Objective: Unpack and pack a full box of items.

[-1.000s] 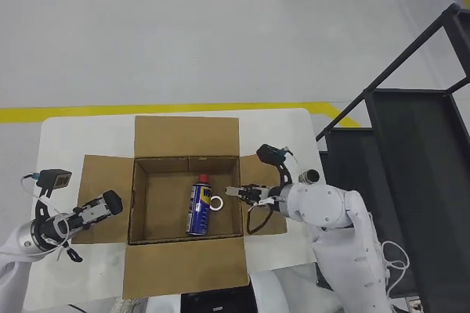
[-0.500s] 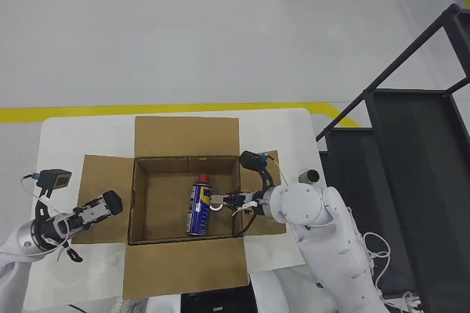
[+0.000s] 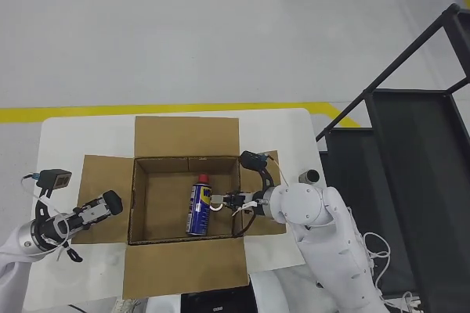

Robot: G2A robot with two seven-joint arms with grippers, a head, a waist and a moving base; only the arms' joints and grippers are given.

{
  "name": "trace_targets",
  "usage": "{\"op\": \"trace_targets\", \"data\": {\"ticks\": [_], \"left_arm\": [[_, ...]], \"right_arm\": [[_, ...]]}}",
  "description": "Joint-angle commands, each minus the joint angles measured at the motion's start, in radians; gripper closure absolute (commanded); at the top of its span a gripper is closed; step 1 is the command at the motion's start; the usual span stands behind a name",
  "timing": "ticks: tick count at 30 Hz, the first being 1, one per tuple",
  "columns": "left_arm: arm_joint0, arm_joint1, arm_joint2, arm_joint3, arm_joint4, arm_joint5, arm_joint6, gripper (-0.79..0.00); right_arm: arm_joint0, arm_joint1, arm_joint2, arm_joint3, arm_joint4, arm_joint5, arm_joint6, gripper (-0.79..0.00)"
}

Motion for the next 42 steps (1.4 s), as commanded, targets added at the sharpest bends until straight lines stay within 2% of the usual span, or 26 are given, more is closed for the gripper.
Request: {"op": "trace_targets", "data": {"ticks": [1,7,13,19,25,32,40,42], "left_arm": [[0.000,0.000,0.000,0.000,0.000,0.000,0.000,-0.785],[0.000,0.000,0.000,0.000,0.000,0.000,0.000,-0.785],[0.000,0.000,0.000,0.000,0.000,0.000,0.000,-0.785],[0.000,0.000,0.000,0.000,0.000,0.000,0.000,-0.785],[0.000,0.000,0.000,0.000,0.000,0.000,0.000,-0.785],[0.000,0.000,0.000,0.000,0.000,0.000,0.000,-0.785],[0.000,0.000,0.000,0.000,0.000,0.000,0.000,-0.785],[0.000,0.000,0.000,0.000,0.000,0.000,0.000,-0.785]], "right_arm": [[0.010,-0.002,-0.027,-0.006,0.038,-0.022,-0.022,-0.785],[0.121,-0.016,-0.138,0.021,0.068,0.055,-0.030,-0.785],[0.245,-0.047,-0.321,0.211,0.017,0.220,-0.194,-0.785],[0.355,-0.086,-0.479,0.404,0.081,0.372,-0.347,-0.785],[0.450,-0.107,-0.588,0.537,0.230,0.507,-0.482,-0.785],[0.518,-0.112,-0.617,0.647,0.263,0.507,-0.482,-0.785],[0.574,-0.141,-0.664,0.745,0.303,0.507,-0.482,-0.785],[0.586,-0.150,-0.677,0.773,0.313,0.507,-0.482,-0.751]]}}
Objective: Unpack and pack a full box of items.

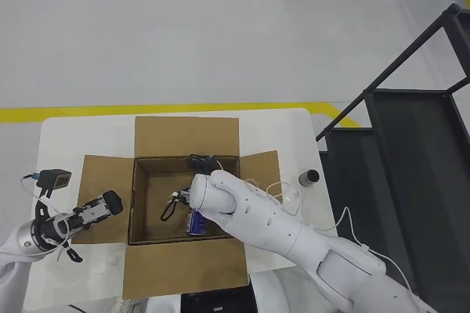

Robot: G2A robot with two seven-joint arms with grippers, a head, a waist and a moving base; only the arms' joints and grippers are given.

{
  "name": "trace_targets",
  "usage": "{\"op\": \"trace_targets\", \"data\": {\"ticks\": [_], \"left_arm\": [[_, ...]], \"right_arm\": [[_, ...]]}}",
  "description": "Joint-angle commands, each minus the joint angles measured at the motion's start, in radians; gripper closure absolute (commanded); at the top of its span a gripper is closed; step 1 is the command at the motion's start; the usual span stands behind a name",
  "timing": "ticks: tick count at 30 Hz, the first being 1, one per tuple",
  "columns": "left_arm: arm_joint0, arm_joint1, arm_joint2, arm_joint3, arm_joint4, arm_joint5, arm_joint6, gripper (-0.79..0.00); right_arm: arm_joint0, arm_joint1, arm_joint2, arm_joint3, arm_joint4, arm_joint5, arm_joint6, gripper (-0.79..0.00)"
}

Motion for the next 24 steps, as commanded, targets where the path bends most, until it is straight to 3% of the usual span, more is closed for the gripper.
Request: {"op": "trace_targets", "data": {"ticks": [1,10,11,13,17,24], "left_arm": [[0.000,0.000,0.000,0.000,0.000,0.000,0.000,-0.785],[0.000,0.000,0.000,0.000,0.000,0.000,0.000,-0.785],[0.000,0.000,0.000,0.000,0.000,0.000,0.000,-0.785],[0.000,0.000,0.000,0.000,0.000,0.000,0.000,-0.785],[0.000,0.000,0.000,0.000,0.000,0.000,0.000,-0.785],[0.000,0.000,0.000,0.000,0.000,0.000,0.000,-0.785]], "right_arm": [[0.013,-0.008,-0.010,0.030,0.009,0.000,0.000,-0.751],[0.066,-0.051,-0.040,0.155,0.046,0.000,0.000,-0.717],[0.070,-0.055,-0.043,0.165,0.047,0.000,0.000,-0.634],[0.078,-0.063,-0.047,0.180,0.048,0.000,0.000,-0.351],[0.087,-0.075,-0.049,0.192,0.035,0.000,0.000,0.000],[0.051,-0.078,-0.013,0.141,-0.051,0.000,0.000,0.000]]}}
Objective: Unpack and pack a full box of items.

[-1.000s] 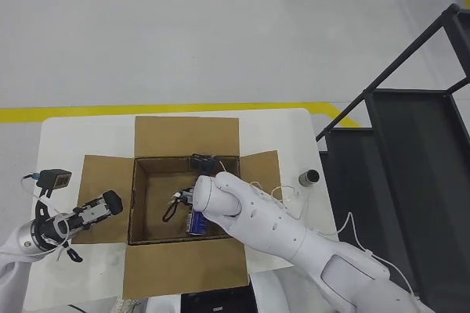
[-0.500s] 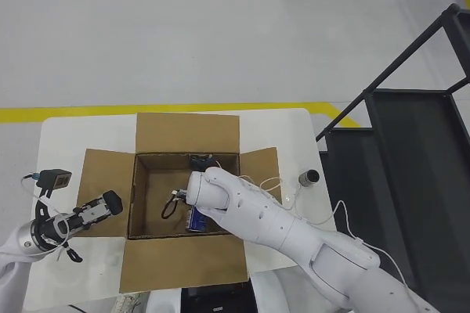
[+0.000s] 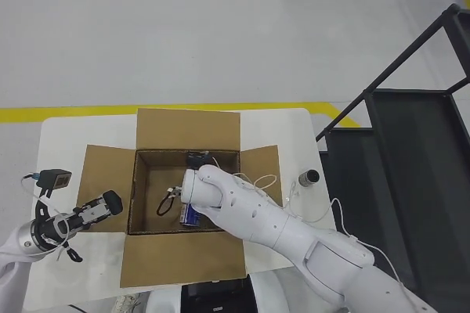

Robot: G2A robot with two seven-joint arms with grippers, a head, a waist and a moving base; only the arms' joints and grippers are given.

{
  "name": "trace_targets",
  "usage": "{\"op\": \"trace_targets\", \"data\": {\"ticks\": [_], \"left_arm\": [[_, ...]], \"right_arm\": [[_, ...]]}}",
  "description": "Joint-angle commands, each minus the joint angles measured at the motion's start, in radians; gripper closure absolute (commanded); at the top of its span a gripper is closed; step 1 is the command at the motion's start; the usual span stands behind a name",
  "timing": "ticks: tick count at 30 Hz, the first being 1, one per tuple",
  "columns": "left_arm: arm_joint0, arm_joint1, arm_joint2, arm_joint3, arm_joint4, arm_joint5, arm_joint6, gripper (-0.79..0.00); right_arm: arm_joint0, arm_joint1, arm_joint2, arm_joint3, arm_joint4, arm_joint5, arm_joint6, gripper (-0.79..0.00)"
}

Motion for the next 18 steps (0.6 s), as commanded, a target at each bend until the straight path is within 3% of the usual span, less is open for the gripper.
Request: {"op": "trace_targets", "data": {"ticks": [1,8,18], "left_arm": [[0.000,0.000,0.000,0.000,0.000,0.000,0.000,-0.785],[0.000,0.000,0.000,0.000,0.000,0.000,0.000,-0.785],[0.000,0.000,0.000,0.000,0.000,0.000,0.000,-0.785]], "right_arm": [[-0.019,0.002,0.016,-0.029,-0.032,0.000,0.000,0.000],[-0.148,0.029,0.091,-0.221,-0.167,0.000,0.000,0.000],[-0.373,0.107,0.170,-0.624,-0.372,0.000,0.000,0.000]]}}
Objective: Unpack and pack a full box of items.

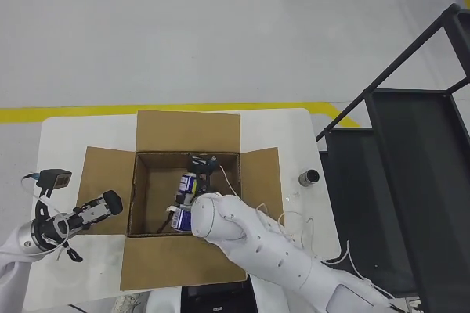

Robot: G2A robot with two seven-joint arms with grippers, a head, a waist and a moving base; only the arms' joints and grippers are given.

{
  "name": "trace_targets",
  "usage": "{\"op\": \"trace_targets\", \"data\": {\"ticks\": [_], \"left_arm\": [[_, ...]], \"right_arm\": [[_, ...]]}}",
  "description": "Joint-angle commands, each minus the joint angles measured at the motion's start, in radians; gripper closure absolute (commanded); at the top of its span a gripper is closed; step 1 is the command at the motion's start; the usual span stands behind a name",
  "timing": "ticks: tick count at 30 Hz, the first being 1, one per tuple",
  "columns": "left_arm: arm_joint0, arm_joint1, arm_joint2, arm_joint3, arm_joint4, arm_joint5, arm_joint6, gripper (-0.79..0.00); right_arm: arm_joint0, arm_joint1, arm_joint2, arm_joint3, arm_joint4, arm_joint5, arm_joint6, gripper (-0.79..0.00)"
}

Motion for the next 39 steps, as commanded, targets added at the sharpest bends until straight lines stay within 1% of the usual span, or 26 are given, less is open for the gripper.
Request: {"op": "trace_targets", "data": {"ticks": [1,5,9,11,16,21,22,24,27,32,35,37,39], "left_arm": [[0.000,0.000,0.000,0.000,0.000,0.000,0.000,-0.785],[0.000,0.000,0.000,0.000,0.000,0.000,0.000,-0.785],[0.000,0.000,0.000,0.000,0.000,0.000,0.000,-0.785],[0.000,0.000,0.000,0.000,0.000,0.000,0.000,-0.785],[0.000,0.000,0.000,0.000,0.000,0.000,0.000,-0.785],[0.000,0.000,0.000,0.000,0.000,0.000,0.000,-0.785],[0.000,0.000,0.000,0.000,0.000,0.000,0.000,-0.785],[0.000,0.000,0.000,0.000,0.000,0.000,0.000,-0.785],[0.000,0.000,0.000,0.000,0.000,0.000,0.000,-0.785],[0.000,0.000,0.000,0.000,0.000,0.000,0.000,-0.785],[0.000,0.000,0.000,0.000,0.000,0.000,0.000,-0.785],[0.000,0.000,0.000,0.000,0.000,0.000,0.000,-0.785],[0.000,0.000,0.000,0.000,0.000,0.000,0.000,-0.785]], "right_arm": [[-0.040,0.015,0.016,-0.080,-0.033,0.000,0.000,0.000],[-0.095,0.041,0.047,-0.201,-0.079,-0.010,0.009,0.000],[-0.147,0.068,0.117,-0.323,-0.124,-0.042,0.039,0.000],[-0.188,0.080,0.160,-0.384,-0.138,-0.077,0.026,0.000],[-0.336,0.103,0.272,-0.525,-0.141,-0.183,-0.100,0.000],[-0.517,0.122,0.350,-0.645,-0.160,-0.301,-0.285,0.000],[-0.547,0.125,0.360,-0.646,-0.166,-0.335,-0.328,0.000],[-0.605,0.128,0.376,-0.646,-0.161,-0.370,-0.418,0.000],[-0.677,0.133,0.410,-0.646,-0.148,-0.407,-0.506,0.000],[-0.768,0.139,0.465,-0.646,-0.094,-0.469,-0.588,0.000],[-0.815,0.144,0.507,-0.646,-0.037,-0.557,-0.626,0.000],[-0.834,0.147,0.531,-0.646,0.000,-0.623,-0.632,0.000],[-0.834,0.147,0.531,-0.646,0.000,-0.623,-0.632,0.000]]}}
